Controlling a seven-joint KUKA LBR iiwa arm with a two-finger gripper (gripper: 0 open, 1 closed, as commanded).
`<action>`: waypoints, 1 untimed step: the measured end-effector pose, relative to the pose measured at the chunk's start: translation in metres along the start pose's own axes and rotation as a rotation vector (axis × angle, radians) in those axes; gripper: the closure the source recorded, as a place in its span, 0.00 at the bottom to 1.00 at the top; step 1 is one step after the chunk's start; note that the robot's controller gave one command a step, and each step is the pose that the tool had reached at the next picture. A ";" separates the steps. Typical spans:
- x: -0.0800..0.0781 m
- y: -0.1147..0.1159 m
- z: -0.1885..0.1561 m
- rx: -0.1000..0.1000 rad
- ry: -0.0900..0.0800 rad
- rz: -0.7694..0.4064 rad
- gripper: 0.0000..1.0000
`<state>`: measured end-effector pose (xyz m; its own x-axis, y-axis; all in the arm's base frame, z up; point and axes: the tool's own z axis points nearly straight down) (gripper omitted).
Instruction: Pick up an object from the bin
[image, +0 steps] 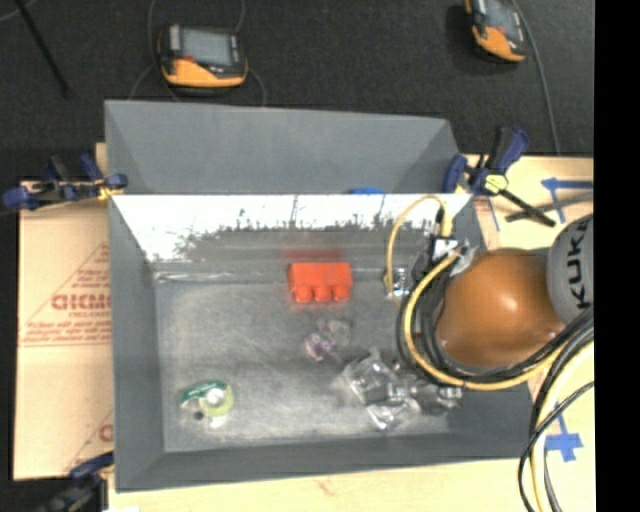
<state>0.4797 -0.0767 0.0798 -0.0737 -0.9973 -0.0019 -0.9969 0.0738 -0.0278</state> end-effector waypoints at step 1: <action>-0.022 -0.030 0.001 -0.023 0.000 -0.315 0.00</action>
Offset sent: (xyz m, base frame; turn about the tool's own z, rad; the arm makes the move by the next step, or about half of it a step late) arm 0.0291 0.0210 -0.0038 -0.3165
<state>0.5114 -0.0566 0.0793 0.2386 -0.9711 0.0034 -0.9711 -0.2386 -0.0044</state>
